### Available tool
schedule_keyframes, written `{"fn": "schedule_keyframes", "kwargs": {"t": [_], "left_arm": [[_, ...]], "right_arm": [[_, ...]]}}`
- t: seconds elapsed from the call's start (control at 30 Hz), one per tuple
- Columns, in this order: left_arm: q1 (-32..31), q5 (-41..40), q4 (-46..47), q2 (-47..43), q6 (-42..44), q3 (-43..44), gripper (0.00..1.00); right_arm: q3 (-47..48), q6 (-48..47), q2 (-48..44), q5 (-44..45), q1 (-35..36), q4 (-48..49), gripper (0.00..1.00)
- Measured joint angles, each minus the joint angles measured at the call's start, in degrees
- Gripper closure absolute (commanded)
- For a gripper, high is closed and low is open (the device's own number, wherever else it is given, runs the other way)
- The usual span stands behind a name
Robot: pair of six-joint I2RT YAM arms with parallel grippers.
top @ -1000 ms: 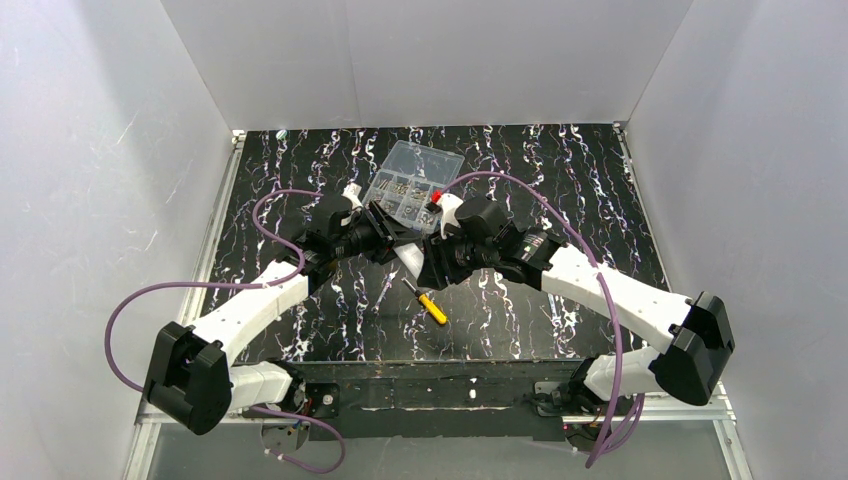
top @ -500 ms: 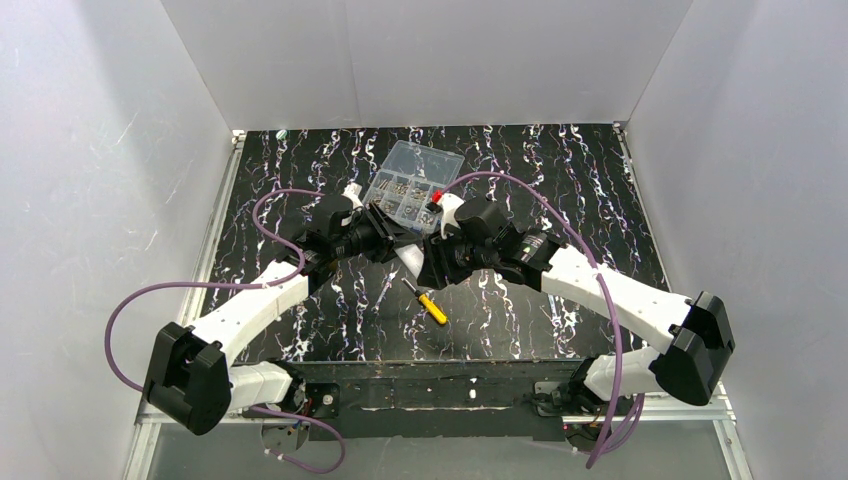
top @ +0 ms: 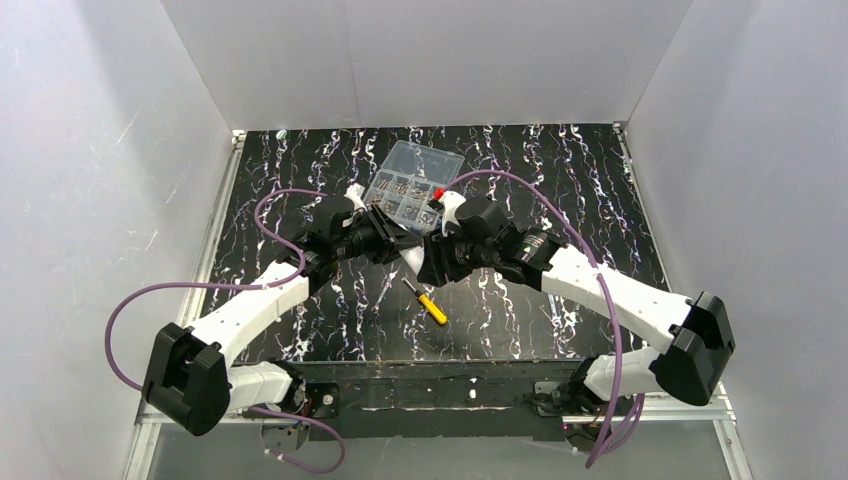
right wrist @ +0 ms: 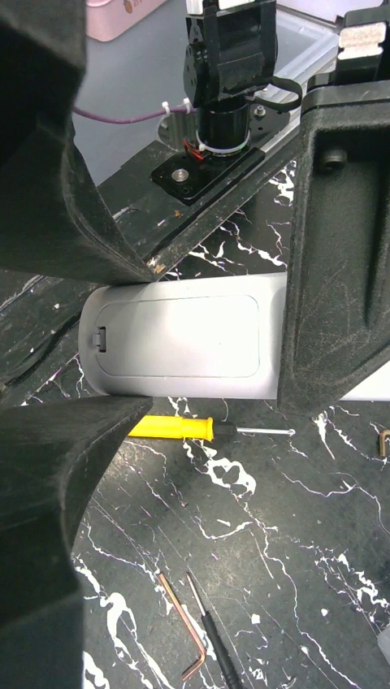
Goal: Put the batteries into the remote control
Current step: Pick up the remote control from the center of the board, then remove the battery cover from the remote control.
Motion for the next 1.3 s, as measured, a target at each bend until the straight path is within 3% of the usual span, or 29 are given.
{"fn": "schedule_keyframes", "kwargs": {"t": [0.03, 0.07, 0.13, 0.27, 0.33, 0.37, 0.83, 1.3], "left_arm": [[0.0, 0.04, -0.04, 0.0, -0.04, 0.0, 0.98], [0.0, 0.04, -0.07, 0.0, -0.02, 0.0, 1.0], [-0.02, 0.52, 0.09, 0.0, 0.26, 0.0, 1.0], [-0.07, 3.04, 2.97, 0.0, 1.57, -0.26, 1.0], [-0.11, 4.11, 5.29, -0.07, 1.68, -0.79, 1.0], [-0.15, 4.46, 6.34, -0.24, 2.21, -1.14, 1.0], [-0.35, 6.82, 12.46, -5.03, 9.42, -6.67, 1.0], [-0.35, 17.51, 8.04, -12.7, 23.19, -5.64, 1.0]], "right_arm": [[-0.02, 0.0, -0.02, 0.0, 0.0, 0.0, 0.99], [-0.02, -0.02, -0.09, 0.0, 0.0, -0.02, 0.91], [-0.13, -0.26, -0.31, -0.07, 0.0, -0.04, 0.64], [-1.14, -2.1, -2.25, -0.42, -0.09, 0.0, 0.41], [-1.86, -3.15, -3.98, -0.33, -0.15, 0.02, 0.24], [-2.25, -3.63, -4.9, -0.92, -0.15, 0.02, 0.22], [-8.02, -7.91, -19.02, -6.49, 0.35, 3.56, 0.18], [-25.4, -16.46, -33.22, -3.89, 0.35, 15.74, 0.21]]}}
